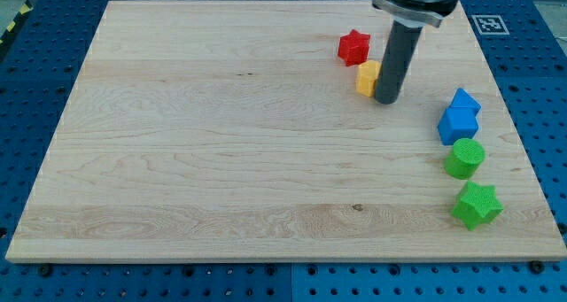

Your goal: Slide the hexagon to bottom left of red star

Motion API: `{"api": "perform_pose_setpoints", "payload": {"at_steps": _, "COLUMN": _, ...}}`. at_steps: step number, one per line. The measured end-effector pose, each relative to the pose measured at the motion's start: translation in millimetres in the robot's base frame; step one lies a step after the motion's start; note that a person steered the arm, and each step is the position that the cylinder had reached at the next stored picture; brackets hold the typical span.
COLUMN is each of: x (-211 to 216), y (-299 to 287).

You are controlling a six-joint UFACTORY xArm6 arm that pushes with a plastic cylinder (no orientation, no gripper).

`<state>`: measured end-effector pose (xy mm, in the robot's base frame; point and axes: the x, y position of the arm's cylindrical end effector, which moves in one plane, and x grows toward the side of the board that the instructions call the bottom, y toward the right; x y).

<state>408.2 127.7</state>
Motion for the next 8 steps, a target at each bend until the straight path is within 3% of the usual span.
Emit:
{"api": "perform_pose_setpoints", "payload": {"at_steps": 1, "x": 0.3, "y": -9.9}}
{"api": "perform_pose_setpoints", "payload": {"at_steps": 2, "x": 22.7, "y": 13.6}}
{"api": "perform_pose_setpoints", "payload": {"at_steps": 3, "x": 18.2, "y": 56.9}}
{"api": "perform_pose_setpoints", "payload": {"at_steps": 4, "x": -10.0, "y": 59.1}}
{"api": "perform_pose_setpoints", "payload": {"at_steps": 8, "x": -35.3, "y": 19.4}}
